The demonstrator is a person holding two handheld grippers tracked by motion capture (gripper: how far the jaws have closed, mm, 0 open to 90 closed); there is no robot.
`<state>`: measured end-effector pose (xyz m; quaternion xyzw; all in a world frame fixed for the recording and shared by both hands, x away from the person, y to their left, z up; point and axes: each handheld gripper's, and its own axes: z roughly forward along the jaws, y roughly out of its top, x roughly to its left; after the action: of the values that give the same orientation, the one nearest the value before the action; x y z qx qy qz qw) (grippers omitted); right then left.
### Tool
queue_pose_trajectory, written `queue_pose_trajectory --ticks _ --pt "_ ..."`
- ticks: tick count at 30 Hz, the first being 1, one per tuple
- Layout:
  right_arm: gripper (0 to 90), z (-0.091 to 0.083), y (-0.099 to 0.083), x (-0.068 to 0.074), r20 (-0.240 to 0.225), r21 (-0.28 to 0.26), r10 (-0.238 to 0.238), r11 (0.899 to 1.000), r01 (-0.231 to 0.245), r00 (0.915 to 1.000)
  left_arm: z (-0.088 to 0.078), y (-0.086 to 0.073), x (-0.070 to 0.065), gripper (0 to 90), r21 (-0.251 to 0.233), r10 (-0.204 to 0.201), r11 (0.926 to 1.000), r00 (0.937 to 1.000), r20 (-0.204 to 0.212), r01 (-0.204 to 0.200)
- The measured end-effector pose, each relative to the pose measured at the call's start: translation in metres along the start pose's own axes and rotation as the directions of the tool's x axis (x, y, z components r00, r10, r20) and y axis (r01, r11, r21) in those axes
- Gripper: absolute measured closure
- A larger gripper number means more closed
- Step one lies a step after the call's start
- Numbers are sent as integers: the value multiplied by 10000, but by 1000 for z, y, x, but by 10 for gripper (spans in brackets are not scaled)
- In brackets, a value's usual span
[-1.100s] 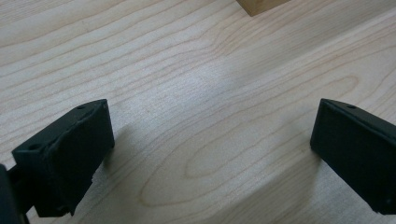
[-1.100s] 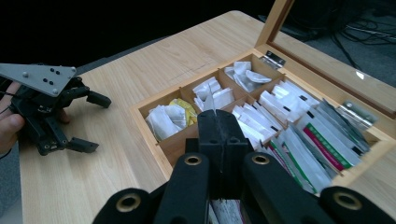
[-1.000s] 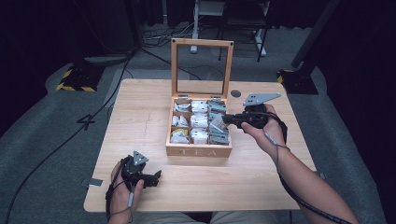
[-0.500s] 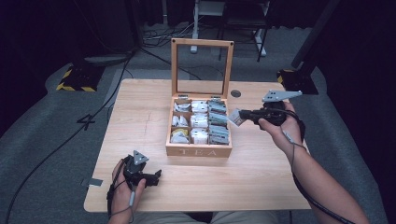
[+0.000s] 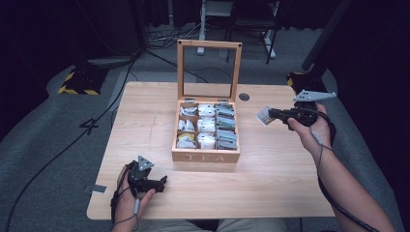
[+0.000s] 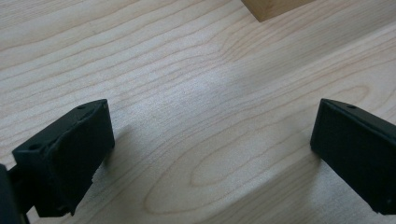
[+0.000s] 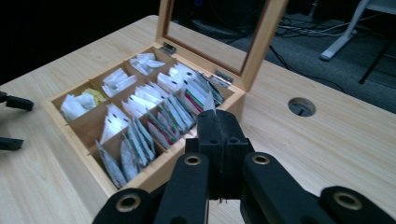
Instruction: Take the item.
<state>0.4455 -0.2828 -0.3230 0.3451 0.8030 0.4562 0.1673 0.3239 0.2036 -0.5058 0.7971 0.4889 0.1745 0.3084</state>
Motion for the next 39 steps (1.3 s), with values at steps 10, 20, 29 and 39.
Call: queue_pose_trajectory --ticks 10,20,29,39 --pt "900 0 -17 -26 418 157 -117 9998 110 9991 0 0 0 1 2 4 10000 10000 1 -4" --pt "900 8 -46 -52 638 521 627 9965 -661 9960 0 0 0 1 -5 2 10000 10000 6 -2" --pt "900 19 -70 -60 811 932 1016 9897 -1090 9915 0 0 0 1 0 3 10000 10000 1 -3" --pt "900 28 -90 -63 849 1452 1283 9795 -1397 9881 0 0 0 1 -12 -19 10000 10000 4 19"
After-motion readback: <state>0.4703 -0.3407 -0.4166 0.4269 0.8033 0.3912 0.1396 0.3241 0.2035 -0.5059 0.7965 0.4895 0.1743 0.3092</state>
